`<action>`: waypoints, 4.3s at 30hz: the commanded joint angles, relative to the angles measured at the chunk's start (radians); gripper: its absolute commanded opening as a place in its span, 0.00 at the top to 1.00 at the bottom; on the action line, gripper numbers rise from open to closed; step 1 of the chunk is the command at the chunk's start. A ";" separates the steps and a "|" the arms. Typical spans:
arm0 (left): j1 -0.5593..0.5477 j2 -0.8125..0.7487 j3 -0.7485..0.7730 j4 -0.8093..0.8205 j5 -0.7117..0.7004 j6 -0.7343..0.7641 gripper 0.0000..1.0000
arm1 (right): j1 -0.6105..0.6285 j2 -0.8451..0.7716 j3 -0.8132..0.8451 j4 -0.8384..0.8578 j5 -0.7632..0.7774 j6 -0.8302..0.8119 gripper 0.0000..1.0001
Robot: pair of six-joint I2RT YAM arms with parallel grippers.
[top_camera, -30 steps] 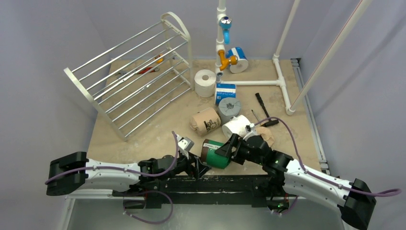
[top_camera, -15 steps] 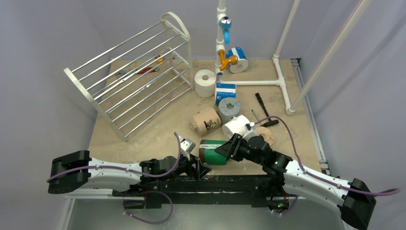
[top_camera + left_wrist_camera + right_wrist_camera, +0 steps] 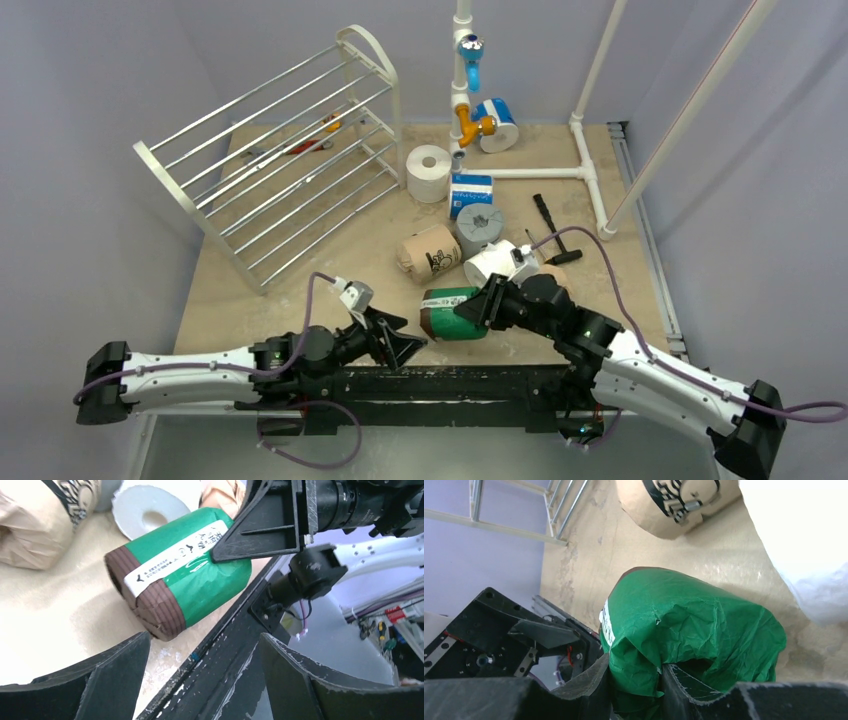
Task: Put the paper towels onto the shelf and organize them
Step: Adjust the paper towel at the center of the board, then pick up the paper towel from the center of the board.
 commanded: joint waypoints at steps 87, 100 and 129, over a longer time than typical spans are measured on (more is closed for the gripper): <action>-0.011 -0.111 0.133 -0.489 -0.115 -0.093 0.20 | 0.005 0.425 0.393 -0.270 0.032 -0.427 0.44; -0.011 -0.097 0.127 -0.479 -0.117 -0.094 0.20 | 0.007 0.505 0.370 -0.247 0.090 -0.446 0.47; -0.011 -0.121 0.139 -0.512 -0.129 -0.083 0.20 | 0.015 0.421 0.467 -0.406 0.025 -0.455 0.37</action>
